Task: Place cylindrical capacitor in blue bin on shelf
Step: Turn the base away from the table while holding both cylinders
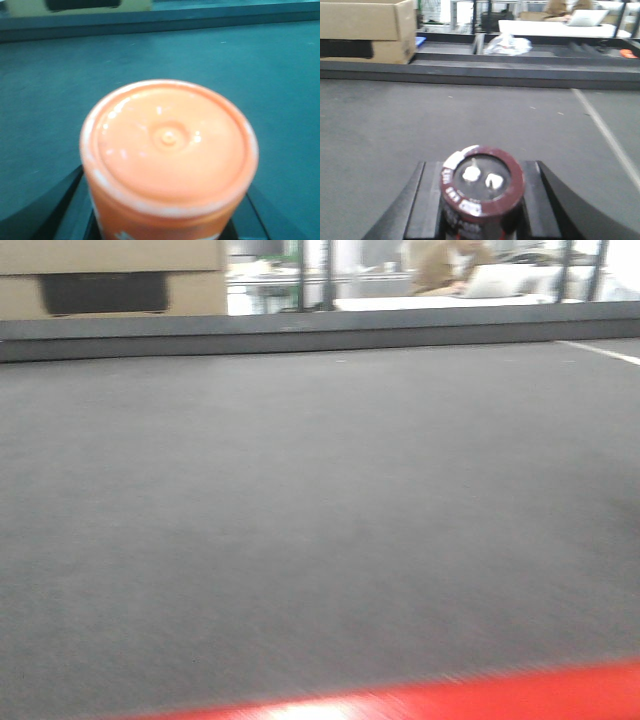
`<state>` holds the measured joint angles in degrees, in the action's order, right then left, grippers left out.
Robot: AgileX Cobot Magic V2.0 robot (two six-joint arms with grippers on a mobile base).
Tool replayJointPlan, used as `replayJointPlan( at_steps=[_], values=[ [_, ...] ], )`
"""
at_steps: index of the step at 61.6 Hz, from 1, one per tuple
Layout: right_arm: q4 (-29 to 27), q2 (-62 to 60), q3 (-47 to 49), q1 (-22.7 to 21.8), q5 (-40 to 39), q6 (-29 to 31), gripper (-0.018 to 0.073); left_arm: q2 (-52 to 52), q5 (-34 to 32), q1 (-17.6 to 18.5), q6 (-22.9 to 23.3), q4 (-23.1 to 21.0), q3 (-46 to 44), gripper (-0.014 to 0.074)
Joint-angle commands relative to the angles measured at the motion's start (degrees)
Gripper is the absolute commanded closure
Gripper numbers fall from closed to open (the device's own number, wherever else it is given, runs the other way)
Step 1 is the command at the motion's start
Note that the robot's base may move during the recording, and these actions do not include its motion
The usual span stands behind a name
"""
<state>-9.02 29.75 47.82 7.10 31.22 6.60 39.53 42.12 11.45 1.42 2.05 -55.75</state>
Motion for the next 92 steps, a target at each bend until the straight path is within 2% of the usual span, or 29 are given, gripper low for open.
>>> replayJointPlan(
  at_steps=[1,92],
  values=[
    [0.46,-0.32,0.54,0.13,-1.16,0.37,0.0721,-0.29,-1.25,0.42,0.27,-0.13,-0.35,0.0707],
    [0.46,-0.32,0.54,0.13,-1.16,0.37,0.0721,-0.29,-1.25,0.42,0.27,-0.13,-0.35,0.0707]
  ],
)
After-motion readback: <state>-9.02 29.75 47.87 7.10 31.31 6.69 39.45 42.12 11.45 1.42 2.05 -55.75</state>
